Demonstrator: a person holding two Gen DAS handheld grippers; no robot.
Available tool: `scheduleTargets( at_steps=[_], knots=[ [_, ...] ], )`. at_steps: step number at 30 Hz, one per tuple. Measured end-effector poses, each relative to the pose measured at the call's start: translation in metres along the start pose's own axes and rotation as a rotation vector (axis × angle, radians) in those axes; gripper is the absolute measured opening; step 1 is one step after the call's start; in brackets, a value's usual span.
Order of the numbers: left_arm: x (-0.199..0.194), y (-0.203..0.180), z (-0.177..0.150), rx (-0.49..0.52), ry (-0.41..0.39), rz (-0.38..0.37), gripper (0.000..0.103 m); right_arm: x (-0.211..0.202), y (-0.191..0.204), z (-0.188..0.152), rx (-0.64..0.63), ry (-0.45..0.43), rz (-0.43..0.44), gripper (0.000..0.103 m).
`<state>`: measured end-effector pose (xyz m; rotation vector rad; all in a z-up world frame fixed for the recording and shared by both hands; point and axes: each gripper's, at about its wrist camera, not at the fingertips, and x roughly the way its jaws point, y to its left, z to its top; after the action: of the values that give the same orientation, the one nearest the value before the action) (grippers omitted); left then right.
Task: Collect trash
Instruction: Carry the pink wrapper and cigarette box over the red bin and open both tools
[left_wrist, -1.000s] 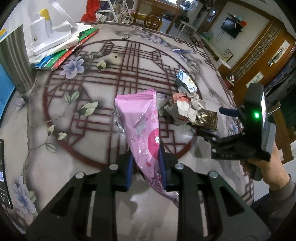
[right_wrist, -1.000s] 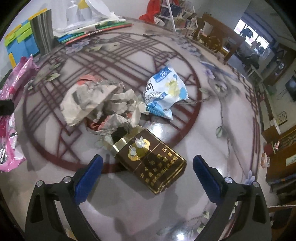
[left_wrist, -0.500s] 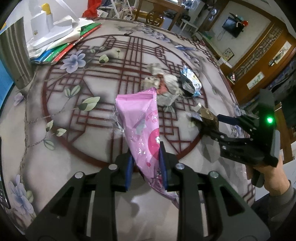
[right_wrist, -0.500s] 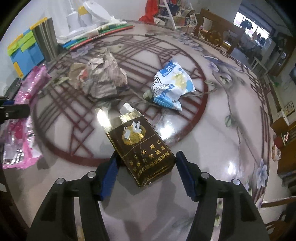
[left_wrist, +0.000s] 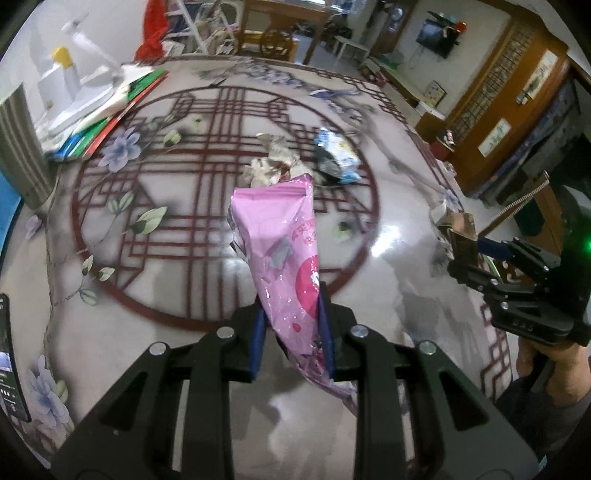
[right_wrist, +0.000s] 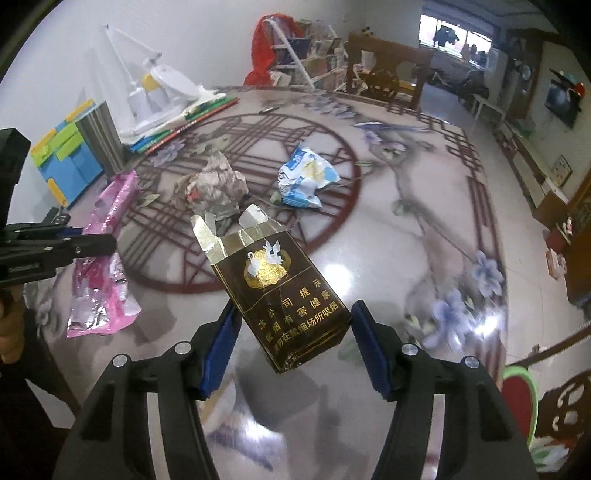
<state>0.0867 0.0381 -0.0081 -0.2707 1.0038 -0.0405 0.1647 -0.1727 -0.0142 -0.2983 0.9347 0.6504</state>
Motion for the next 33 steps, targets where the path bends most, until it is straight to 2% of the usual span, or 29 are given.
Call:
scheduleTargets(
  at_steps=[10, 19, 27, 33],
  knots=[
    [-0.008, -0.037, 0.004, 0.081, -0.007, -0.011, 0.024, -0.041, -0.029, -0.025, 0.077, -0.041, -0.022, 0.059],
    [0.003, -0.082, 0.011, 0.151, 0.01, -0.036, 0.024, -0.07, -0.065, -0.039, 0.164, -0.089, -0.043, 0.059],
    [0.015, -0.144, 0.022, 0.249, 0.01, -0.095, 0.024, -0.096, -0.115, -0.065, 0.235, -0.109, -0.114, 0.059],
    [0.026, -0.203, 0.03, 0.336, 0.011, -0.18, 0.024, -0.117, -0.159, -0.09, 0.326, -0.136, -0.17, 0.059]
  ],
)
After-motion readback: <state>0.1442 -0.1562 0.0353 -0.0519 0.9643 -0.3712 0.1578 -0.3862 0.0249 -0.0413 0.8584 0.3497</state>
